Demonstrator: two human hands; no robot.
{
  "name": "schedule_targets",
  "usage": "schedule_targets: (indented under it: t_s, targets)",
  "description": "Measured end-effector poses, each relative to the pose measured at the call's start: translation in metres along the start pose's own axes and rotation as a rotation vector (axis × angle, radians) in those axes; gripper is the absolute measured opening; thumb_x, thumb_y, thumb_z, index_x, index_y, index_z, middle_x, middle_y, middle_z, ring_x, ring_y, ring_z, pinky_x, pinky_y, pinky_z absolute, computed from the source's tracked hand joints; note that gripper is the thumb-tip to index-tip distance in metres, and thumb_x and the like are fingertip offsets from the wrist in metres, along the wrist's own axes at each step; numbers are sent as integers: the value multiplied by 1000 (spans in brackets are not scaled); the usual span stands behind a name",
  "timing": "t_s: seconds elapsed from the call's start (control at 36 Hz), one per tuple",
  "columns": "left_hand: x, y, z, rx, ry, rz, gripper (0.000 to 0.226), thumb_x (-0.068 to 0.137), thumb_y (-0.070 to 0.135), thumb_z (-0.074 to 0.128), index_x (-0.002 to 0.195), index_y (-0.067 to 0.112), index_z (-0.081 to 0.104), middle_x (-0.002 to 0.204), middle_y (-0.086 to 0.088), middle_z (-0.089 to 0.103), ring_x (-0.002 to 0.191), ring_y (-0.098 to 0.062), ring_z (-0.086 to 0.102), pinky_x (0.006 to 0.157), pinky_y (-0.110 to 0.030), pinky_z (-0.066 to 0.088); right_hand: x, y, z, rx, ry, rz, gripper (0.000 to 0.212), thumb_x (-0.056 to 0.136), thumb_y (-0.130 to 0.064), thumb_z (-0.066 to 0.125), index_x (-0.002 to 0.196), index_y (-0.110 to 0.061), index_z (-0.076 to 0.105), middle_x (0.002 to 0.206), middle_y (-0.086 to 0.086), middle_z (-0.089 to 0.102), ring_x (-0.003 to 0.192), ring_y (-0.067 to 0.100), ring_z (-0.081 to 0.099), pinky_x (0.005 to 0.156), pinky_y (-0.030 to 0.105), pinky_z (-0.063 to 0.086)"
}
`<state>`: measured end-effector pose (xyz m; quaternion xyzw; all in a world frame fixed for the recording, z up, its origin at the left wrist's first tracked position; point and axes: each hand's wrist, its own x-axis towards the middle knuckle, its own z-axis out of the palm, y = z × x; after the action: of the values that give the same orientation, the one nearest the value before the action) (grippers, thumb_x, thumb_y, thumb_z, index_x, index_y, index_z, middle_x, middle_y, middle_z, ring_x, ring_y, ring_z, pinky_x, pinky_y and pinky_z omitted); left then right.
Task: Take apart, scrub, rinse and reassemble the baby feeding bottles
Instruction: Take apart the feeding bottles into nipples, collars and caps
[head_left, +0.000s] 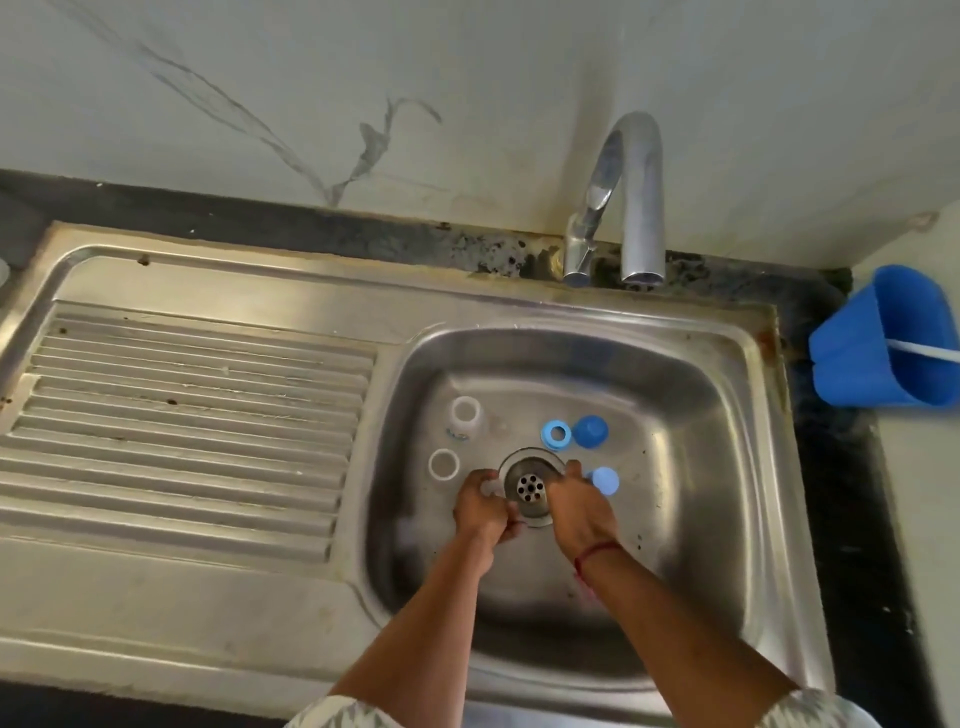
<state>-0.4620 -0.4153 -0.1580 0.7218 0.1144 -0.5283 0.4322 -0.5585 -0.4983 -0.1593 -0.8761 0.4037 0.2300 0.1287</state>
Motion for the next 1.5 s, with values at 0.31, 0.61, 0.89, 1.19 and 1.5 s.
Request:
schedule_targets:
  t_s: [0.31,0.61,0.89,1.19,1.5]
  targets:
    - [13,7,7,-113,-51,-45,45,97,-8,34,120,27,52,81,-8,56,62,-14,53,60,-26,56,8,-3,3,-43,-33,47,37,92,13,44,122,-4,57,132,22,47,100,26,64,83,29,54]
    - [10,7,4,-238,-101,-24,51,98,-9,40,127,32,49,72,-4,54,61,-12,51,66,-29,56,8,0,4,0,-3,52,34,96,1,48,130,-3,50,135,19,47,108,31,62,85,34,55]
    - [-21,2,5,-75,-108,58,71,95,-2,48,143,48,32,70,-8,64,60,-15,55,65,-33,59,-11,-6,-16,15,93,-4,34,96,0,48,129,-8,51,135,15,46,94,27,64,74,31,56]
    - [-73,12,-7,49,-80,270,25,93,7,49,103,27,61,83,-11,68,53,-13,56,45,-24,45,-35,-24,-51,573,280,57,39,94,-9,51,131,-17,60,123,6,66,99,21,65,84,28,54]
    - [-113,51,-75,0,235,647,15,87,10,59,82,22,66,66,-10,66,51,-25,57,49,-34,47,-57,-83,-94,1358,269,0,26,91,-3,60,105,-23,69,87,3,73,70,20,72,56,27,55]
